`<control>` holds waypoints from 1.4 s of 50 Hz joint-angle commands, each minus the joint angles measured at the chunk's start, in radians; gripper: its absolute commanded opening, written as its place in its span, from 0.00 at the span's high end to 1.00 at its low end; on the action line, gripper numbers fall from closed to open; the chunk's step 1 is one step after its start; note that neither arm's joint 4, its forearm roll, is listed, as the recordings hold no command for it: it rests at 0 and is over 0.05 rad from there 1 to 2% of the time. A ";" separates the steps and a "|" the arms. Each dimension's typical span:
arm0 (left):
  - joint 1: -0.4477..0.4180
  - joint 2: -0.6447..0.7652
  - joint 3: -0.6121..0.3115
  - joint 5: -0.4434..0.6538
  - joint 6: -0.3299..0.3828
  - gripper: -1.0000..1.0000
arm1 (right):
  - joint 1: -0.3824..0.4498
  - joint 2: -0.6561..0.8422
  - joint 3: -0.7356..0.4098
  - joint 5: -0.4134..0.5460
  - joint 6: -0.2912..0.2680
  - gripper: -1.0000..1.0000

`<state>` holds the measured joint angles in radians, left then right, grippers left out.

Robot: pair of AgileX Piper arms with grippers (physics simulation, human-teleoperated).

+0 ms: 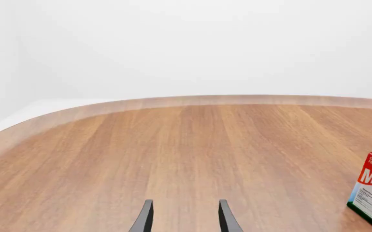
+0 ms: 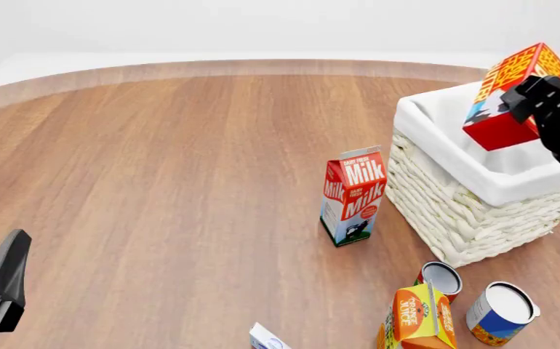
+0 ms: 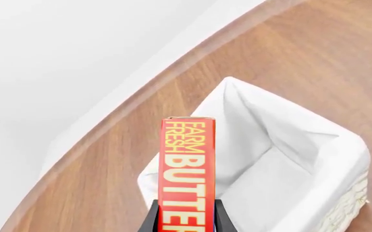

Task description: Pick up the cream cheese box and the butter, and put them in the basket.

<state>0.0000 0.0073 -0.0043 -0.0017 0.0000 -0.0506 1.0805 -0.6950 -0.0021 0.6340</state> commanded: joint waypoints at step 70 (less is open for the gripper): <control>0.000 0.000 0.000 0.000 0.000 0.00 | -0.024 0.039 0.017 -0.061 -0.001 1.00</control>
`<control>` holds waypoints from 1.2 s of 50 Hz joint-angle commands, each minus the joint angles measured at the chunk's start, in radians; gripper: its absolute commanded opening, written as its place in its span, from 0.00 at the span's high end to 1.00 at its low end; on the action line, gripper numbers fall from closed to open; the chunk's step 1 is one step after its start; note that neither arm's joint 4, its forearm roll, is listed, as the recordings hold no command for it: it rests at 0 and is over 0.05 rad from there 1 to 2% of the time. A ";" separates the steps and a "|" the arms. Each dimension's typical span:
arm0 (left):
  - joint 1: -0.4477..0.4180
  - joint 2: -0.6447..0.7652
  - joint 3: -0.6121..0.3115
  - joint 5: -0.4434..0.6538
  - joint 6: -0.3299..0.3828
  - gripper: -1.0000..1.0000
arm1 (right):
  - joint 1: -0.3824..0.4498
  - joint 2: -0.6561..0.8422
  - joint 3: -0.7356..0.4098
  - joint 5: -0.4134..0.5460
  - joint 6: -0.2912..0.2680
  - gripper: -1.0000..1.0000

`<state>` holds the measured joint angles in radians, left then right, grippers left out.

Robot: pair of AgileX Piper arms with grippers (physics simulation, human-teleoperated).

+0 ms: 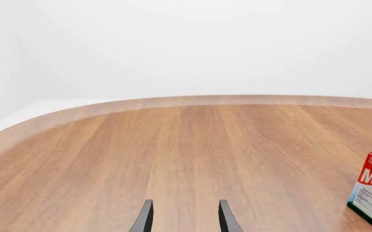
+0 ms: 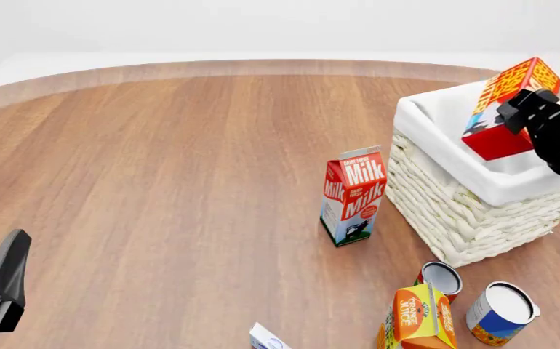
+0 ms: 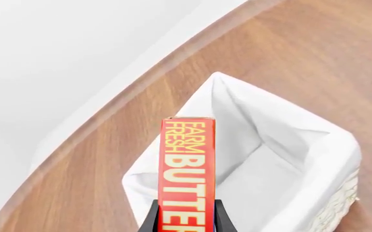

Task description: Pick up the cream cheese box and the butter, and put them in the basket.

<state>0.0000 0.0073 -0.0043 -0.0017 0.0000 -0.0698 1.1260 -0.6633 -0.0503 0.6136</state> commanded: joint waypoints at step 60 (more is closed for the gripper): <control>0.000 0.000 0.000 0.000 0.000 0.00 | 0.003 -0.036 -0.018 0.002 0.005 0.00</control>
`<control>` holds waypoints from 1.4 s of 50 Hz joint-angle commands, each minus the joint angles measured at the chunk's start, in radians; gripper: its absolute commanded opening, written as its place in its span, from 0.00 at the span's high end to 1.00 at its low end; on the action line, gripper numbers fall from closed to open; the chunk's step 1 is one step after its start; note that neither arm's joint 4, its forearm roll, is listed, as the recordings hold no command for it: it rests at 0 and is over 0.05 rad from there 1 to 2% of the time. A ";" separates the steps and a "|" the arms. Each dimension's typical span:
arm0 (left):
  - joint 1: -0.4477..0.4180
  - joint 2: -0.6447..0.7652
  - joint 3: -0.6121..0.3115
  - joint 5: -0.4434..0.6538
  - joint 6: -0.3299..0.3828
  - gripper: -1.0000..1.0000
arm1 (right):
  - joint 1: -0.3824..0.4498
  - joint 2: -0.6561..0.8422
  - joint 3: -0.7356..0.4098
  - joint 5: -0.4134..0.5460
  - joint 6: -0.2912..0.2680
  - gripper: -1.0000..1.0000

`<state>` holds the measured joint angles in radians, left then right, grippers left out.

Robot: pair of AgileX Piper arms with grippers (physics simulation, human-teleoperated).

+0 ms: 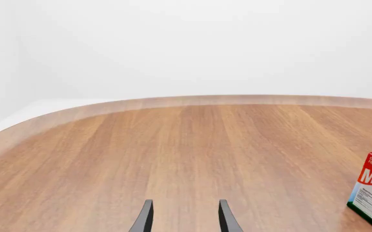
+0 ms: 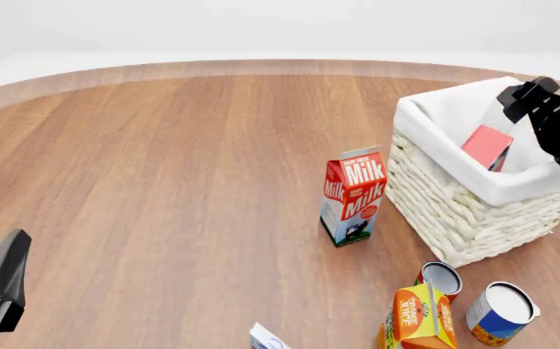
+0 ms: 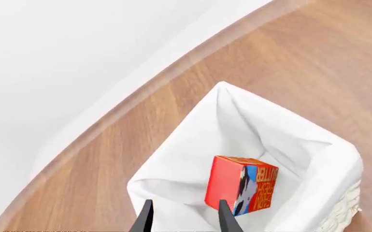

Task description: Pick up the cream cheese box and the butter, and put them in the basket.

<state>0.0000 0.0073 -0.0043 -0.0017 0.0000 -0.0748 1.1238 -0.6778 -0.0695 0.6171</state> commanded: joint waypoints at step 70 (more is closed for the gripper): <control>0.000 0.000 0.000 0.000 0.000 0.00 | 0.557 -0.295 -0.429 0.593 -0.407 0.00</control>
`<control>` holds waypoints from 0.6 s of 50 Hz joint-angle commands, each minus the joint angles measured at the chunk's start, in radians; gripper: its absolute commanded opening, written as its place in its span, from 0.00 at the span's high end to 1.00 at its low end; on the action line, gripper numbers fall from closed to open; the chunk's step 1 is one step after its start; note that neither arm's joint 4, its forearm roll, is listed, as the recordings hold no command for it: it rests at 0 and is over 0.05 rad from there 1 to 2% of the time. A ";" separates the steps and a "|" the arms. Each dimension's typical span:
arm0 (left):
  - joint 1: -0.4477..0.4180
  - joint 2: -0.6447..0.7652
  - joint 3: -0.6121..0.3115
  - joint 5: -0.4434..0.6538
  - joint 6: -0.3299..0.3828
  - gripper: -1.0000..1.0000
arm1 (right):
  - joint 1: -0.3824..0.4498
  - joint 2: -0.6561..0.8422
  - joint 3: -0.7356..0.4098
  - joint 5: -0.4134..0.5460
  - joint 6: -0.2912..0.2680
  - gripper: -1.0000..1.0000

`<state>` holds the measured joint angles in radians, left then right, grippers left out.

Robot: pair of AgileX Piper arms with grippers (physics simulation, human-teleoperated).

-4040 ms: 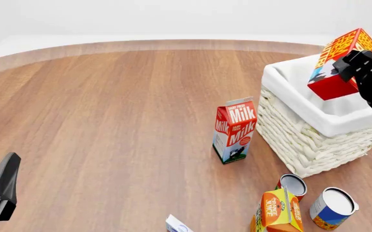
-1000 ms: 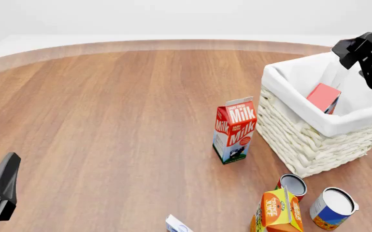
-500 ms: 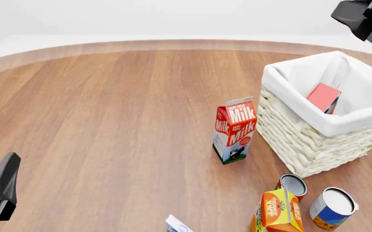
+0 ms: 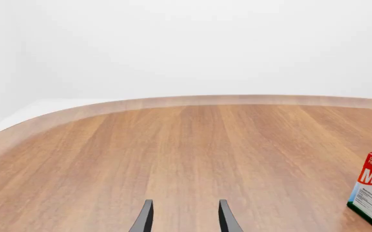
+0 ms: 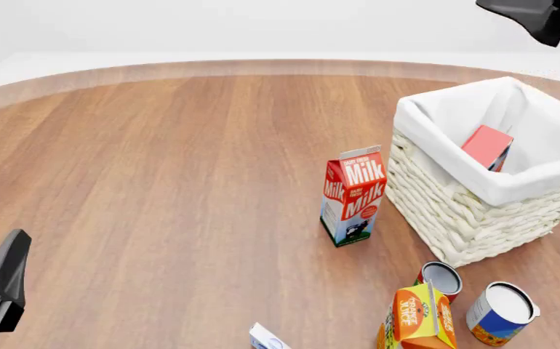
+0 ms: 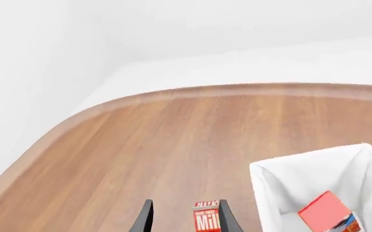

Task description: Pick up the cream cheese box and the butter, and put them in the basket.

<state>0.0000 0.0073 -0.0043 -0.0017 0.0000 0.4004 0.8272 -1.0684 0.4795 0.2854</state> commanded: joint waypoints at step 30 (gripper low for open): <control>0.000 0.000 0.000 0.000 0.000 0.00 | 0.312 0.135 -0.008 -0.025 -0.205 0.00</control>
<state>0.0000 0.0073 -0.0043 -0.0017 0.0000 0.6405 0.9171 -1.1018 0.4971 0.1120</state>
